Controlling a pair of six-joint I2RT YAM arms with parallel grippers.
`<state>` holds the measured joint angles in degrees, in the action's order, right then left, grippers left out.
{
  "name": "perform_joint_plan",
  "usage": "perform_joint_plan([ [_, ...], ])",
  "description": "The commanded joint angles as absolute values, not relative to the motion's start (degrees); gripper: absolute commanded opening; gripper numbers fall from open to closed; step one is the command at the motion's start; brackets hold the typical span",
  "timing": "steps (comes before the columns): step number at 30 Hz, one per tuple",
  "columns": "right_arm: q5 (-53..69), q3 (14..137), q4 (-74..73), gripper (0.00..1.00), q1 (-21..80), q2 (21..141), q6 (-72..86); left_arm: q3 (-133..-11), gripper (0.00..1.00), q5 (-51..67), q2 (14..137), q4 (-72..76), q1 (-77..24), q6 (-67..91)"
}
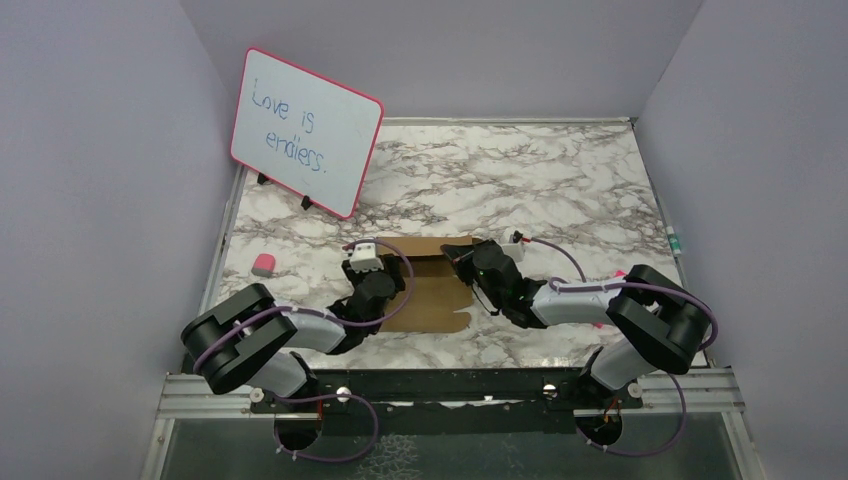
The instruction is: Fold the paper box
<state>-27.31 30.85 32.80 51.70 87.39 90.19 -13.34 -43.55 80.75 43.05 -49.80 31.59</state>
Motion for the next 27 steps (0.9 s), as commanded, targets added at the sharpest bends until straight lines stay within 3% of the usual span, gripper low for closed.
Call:
perform_joint_plan([
  [1, -28.2, 30.1, 29.9, 0.01, 52.2, 87.2, 87.3, -11.8, 0.66, -38.0, 77.7, 40.8, -48.3, 26.0],
  [11, -28.2, 30.0, 32.7, 0.01, 52.2, 87.0, 82.6, -6.2, 0.7, -13.8, 55.3, 33.6, -42.1, 22.2],
  [15, -28.0, 30.0, 33.1, 0.01, 52.2, 86.8, 81.2, -4.9, 0.69, -13.6, 44.5, 25.7, -38.4, 23.8],
  [17, -28.1, 30.1, 33.2, 0.01, 52.2, 86.5, 80.6, -5.1, 0.64, -13.9, 41.4, 21.8, -36.3, 25.2],
  [22, -28.6, 30.1, 33.0, 0.01, 52.2, 86.2, 80.0, -7.5, 0.47, -16.0, 42.1, 15.0, -33.6, 27.9],
  [27, -29.6, 30.2, 32.4, 0.01, 52.2, 85.1, 78.8, -9.4, 0.46, -14.9, 47.4, 15.1, -33.0, 27.1],
])
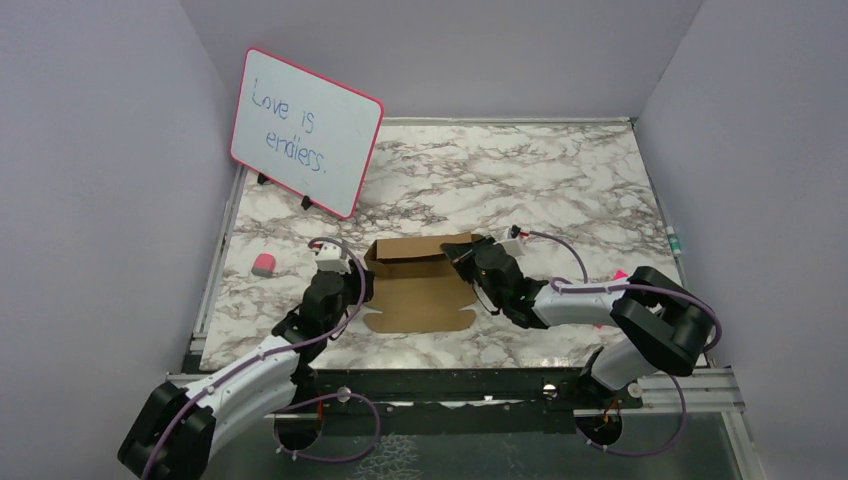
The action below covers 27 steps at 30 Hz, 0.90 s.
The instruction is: Fold the paper box
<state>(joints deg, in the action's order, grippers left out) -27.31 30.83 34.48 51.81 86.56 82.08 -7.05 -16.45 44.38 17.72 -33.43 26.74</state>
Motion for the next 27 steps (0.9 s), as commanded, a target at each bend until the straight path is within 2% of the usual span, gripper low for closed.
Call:
perform_joint_plan([
  [1, -29.8, 30.3, 32.2, 0.01, 52.1, 84.9, 78.6, -9.8, 0.46, -14.5, 48.5, 15.4, -32.9, 26.7],
  [15, -27.9, 30.4, 31.9, 0.01, 52.2, 85.4, 78.8, -12.3, 0.49, -10.9, 58.8, 26.2, -32.7, 18.2],
  [27, -26.9, 30.4, 33.1, 0.01, 52.1, 86.4, 78.6, -13.1, 0.41, -1.6, 61.6, 32.2, -32.8, 14.2],
])
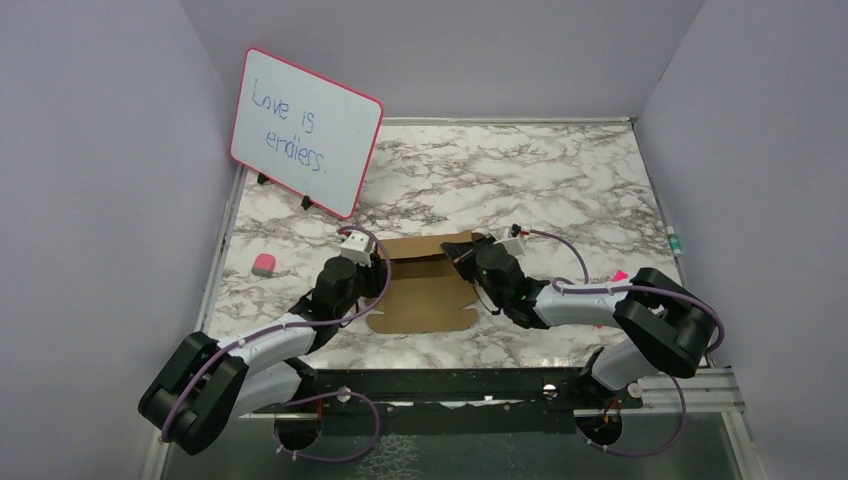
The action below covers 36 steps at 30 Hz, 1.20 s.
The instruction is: Fold the paper box
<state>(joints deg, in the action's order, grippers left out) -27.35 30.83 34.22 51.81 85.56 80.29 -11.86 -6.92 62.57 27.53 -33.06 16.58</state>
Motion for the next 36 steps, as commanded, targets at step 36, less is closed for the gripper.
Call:
perform_joint_plan([
  [36, -21.5, 29.9, 31.3, 0.01, 52.2, 86.6, 83.8, -18.3, 0.1, -43.0, 81.2, 46.1, -42.6, 22.3],
])
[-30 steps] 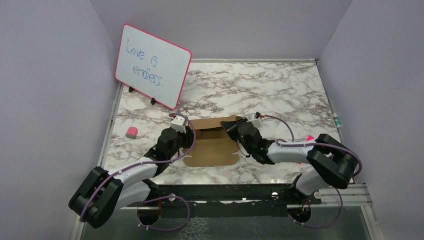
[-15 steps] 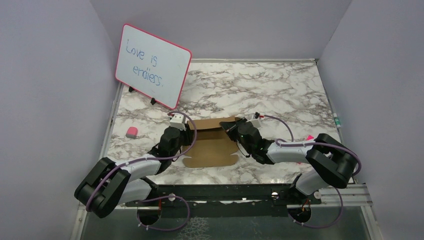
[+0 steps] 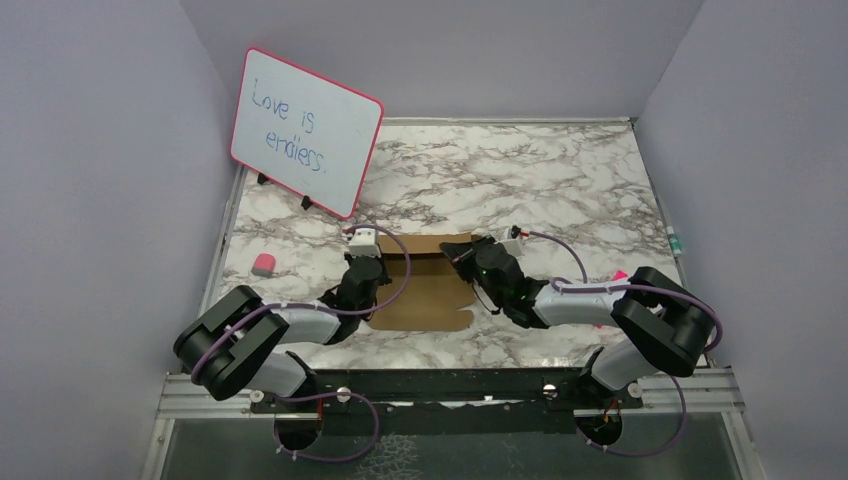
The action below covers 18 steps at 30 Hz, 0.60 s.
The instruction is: Fold the paper box
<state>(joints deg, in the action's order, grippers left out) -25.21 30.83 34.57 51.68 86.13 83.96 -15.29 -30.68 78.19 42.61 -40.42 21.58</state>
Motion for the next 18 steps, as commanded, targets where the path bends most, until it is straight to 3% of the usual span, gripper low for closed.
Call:
perform_joint_plan([
  [1, -21.5, 29.9, 31.1, 0.01, 52.2, 86.5, 83.8, -18.9, 0.09, -44.8, 82.2, 46.1, -43.3, 22.4],
  [18, -19.9, 29.3, 28.8, 0.01, 52.2, 85.5, 85.6, -28.6, 0.06, -64.1, 97.6, 45.5, -47.4, 20.0],
])
